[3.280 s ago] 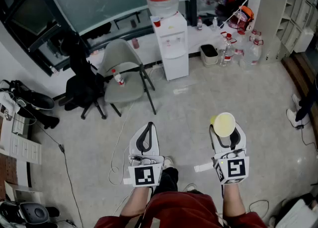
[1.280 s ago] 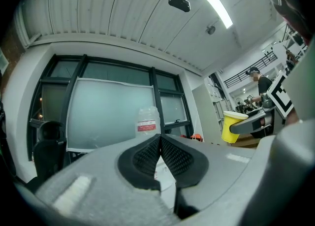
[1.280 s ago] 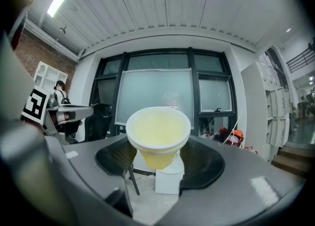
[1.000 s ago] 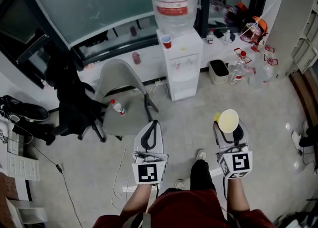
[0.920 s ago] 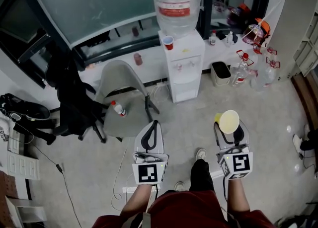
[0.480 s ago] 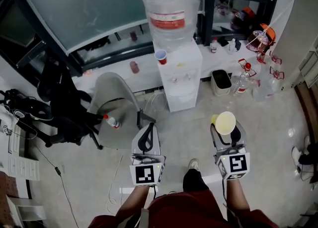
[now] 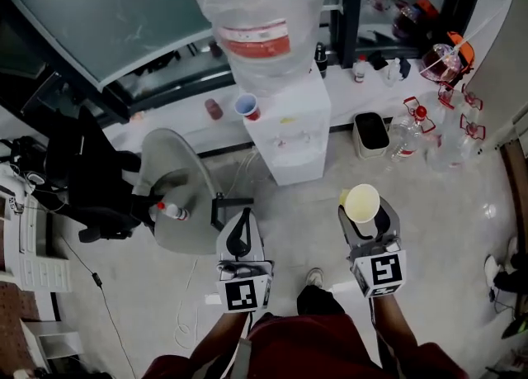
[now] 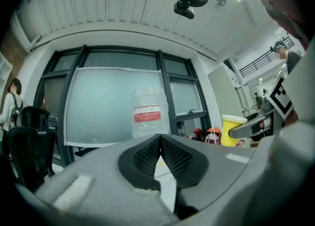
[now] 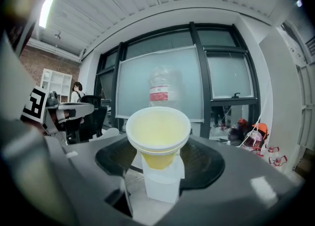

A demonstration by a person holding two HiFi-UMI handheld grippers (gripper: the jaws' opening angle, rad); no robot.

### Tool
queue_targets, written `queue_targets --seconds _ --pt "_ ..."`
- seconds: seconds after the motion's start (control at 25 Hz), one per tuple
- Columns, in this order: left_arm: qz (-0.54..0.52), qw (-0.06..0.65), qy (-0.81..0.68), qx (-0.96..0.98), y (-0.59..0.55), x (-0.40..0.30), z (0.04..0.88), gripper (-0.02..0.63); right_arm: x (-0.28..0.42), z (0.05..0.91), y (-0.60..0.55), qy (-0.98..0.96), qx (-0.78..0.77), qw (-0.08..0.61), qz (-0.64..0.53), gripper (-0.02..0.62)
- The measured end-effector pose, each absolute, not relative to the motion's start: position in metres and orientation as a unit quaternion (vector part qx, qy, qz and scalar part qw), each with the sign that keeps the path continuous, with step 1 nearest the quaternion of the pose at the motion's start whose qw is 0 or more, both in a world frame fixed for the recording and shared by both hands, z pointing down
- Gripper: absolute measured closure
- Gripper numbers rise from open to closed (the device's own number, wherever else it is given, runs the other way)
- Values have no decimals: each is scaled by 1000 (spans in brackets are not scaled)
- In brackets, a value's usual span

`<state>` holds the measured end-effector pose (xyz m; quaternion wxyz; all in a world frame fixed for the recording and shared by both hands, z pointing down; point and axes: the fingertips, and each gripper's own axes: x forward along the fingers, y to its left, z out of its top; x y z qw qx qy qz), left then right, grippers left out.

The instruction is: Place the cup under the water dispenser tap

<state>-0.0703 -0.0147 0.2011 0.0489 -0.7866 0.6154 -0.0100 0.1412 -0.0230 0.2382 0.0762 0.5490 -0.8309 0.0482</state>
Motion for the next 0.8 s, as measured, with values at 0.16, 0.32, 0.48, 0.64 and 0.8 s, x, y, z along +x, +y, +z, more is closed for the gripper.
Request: queue_targets --seconds 0.16,0.32,0.48,0.64,0.8 --pt "-34 32 614 -788 -47 -65 232 600 143 268 -60 -836 538 99 52 325" --pt "-56 6 613 -788 -71 -63 272 600 140 292 -84 -841 526 111 56 325" --pt "-61 -10 620 -782 -91 -77 305 600 122 321 -105 -843 519 128 60 325" --pt "-54 -9 613 -788 -116 -84 333 600 111 365 -127 -837 525 134 74 324" --pt "-58 -12 602 -796 -141 -90 364 600 91 392 -151 -830 533 139 88 324"
